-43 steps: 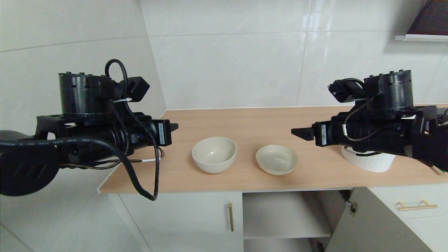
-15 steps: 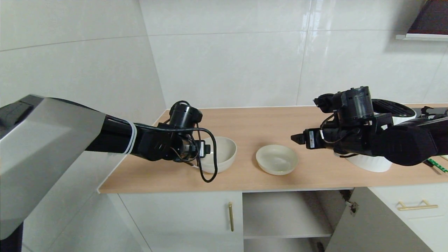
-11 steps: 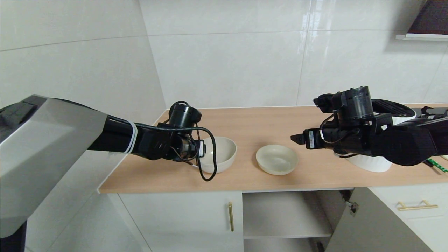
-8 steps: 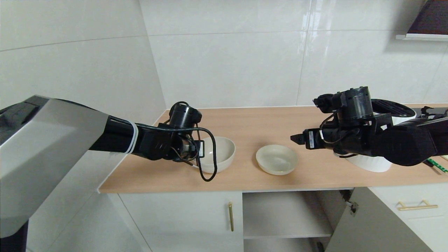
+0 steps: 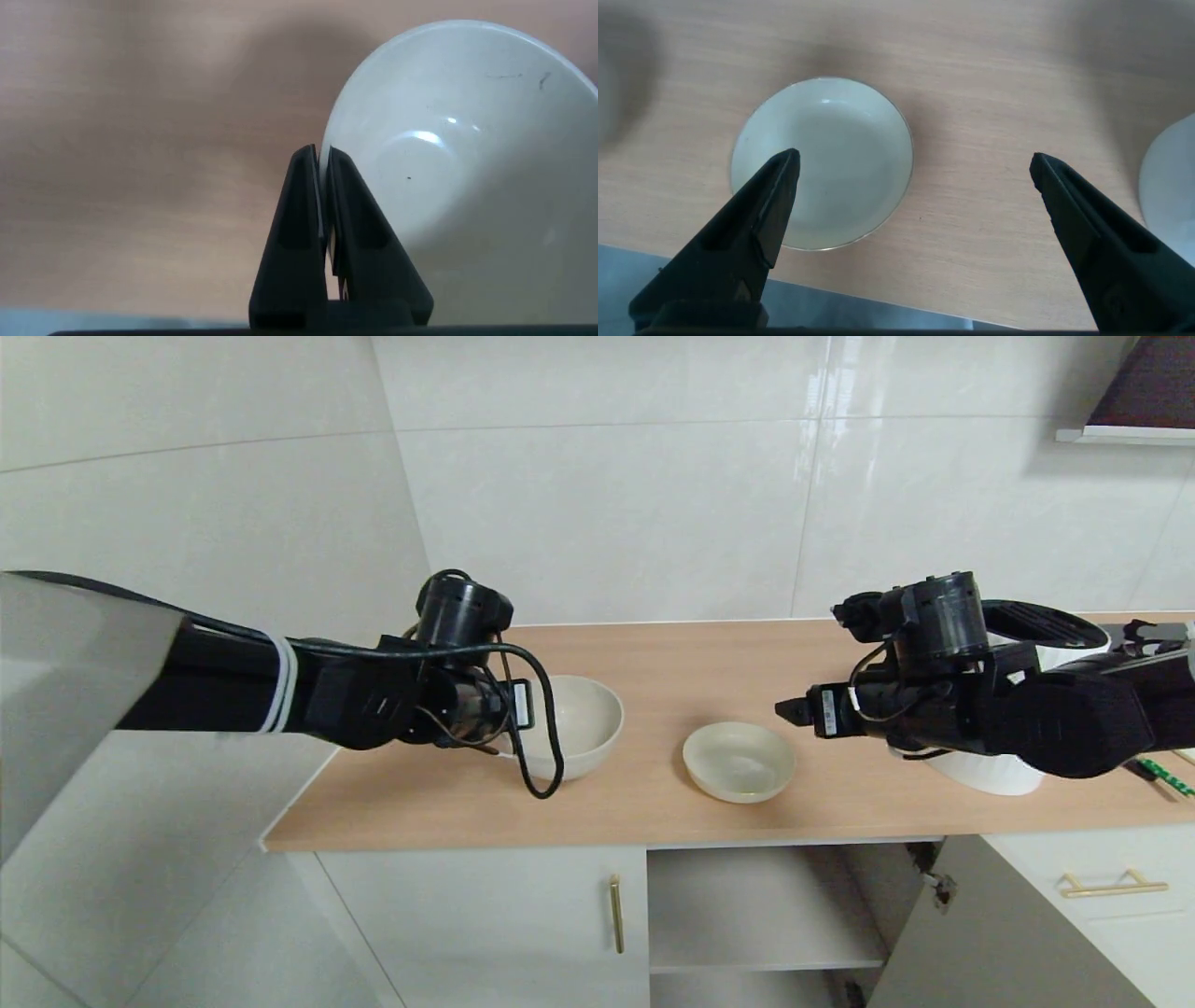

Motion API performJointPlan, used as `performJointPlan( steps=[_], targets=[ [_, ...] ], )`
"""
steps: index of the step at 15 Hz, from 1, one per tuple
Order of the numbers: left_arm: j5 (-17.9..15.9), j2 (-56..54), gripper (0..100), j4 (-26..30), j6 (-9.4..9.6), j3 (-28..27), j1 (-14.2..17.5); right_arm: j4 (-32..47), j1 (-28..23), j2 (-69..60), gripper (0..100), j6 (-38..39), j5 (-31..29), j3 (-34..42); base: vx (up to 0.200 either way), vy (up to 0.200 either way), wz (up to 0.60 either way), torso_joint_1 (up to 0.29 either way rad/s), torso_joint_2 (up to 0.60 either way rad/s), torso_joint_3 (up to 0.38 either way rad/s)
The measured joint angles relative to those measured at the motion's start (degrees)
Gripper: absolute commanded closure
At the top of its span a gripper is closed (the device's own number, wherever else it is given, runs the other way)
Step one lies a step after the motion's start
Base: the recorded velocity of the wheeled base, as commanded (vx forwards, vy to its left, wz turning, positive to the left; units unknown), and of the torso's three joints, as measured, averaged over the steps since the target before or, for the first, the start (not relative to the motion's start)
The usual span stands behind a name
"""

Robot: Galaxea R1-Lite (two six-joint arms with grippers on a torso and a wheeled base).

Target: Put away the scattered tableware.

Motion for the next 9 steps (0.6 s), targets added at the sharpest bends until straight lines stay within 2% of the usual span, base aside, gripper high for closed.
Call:
performJointPlan(
  steps=[3,9],
  targets=[
    [-1.72,-7.05,100,-0.16,-0.4,2.56,-0.29,3.89,0.02,3.06,0,0.79,-2.06,-0.61,0.0,0.0,0.0,0.0,0.0,0.0],
    [-2.18,-12.75,100,-0.22,-0.35,4.06,-0.46,3.72,-0.41,9.81,0,3.12,-1.62,-2.26,0.0,0.0,0.0,0.0,0.0,0.0]
  ],
)
